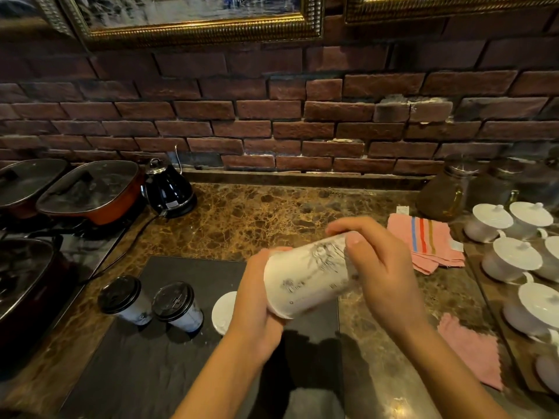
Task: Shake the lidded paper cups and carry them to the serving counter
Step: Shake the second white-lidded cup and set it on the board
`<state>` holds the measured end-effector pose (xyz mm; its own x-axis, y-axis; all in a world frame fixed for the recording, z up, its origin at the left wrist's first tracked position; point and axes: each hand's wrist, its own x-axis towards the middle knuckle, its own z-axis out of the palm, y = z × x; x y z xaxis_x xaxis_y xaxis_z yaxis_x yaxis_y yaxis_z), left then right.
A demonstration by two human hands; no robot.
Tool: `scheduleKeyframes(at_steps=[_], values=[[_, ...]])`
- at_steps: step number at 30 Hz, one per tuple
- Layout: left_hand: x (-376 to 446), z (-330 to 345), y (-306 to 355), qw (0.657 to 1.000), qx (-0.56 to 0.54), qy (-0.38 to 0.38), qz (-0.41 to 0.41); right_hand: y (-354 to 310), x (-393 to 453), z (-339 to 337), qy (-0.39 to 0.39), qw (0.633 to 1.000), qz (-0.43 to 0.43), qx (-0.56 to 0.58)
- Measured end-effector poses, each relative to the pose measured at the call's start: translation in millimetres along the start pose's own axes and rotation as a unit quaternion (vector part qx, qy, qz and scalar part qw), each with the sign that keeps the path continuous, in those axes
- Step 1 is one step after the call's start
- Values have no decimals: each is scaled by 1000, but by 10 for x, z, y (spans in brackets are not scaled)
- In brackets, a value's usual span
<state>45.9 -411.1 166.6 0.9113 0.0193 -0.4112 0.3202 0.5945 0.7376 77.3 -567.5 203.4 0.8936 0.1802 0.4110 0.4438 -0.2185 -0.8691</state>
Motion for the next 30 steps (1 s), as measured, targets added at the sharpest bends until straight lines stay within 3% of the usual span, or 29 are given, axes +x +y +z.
scheduleKeyframes(at_steps=[3,6,15,17,20,23,30], values=[[-40,107,67,978,-95,-93,-161,-95,113,-59,-46,996,-80,-12],[-10,129,4,979,-107,-79,-155,-166,138,-14,-19,996,-92,1],[-65,233,-44,999,-46,-15,13,-152,103,121,105,994,-26,10],[-57,227,20,999,-24,8,42,-130,131,83,77,996,-30,-29],[-38,199,165,994,40,28,102,-115,213,-123,-49,991,-14,-122],[-41,107,351,966,136,14,218,-72,152,-264,-115,986,12,-119],[-272,207,564,876,323,-117,339,-22,-246,-86,41,997,-29,50]])
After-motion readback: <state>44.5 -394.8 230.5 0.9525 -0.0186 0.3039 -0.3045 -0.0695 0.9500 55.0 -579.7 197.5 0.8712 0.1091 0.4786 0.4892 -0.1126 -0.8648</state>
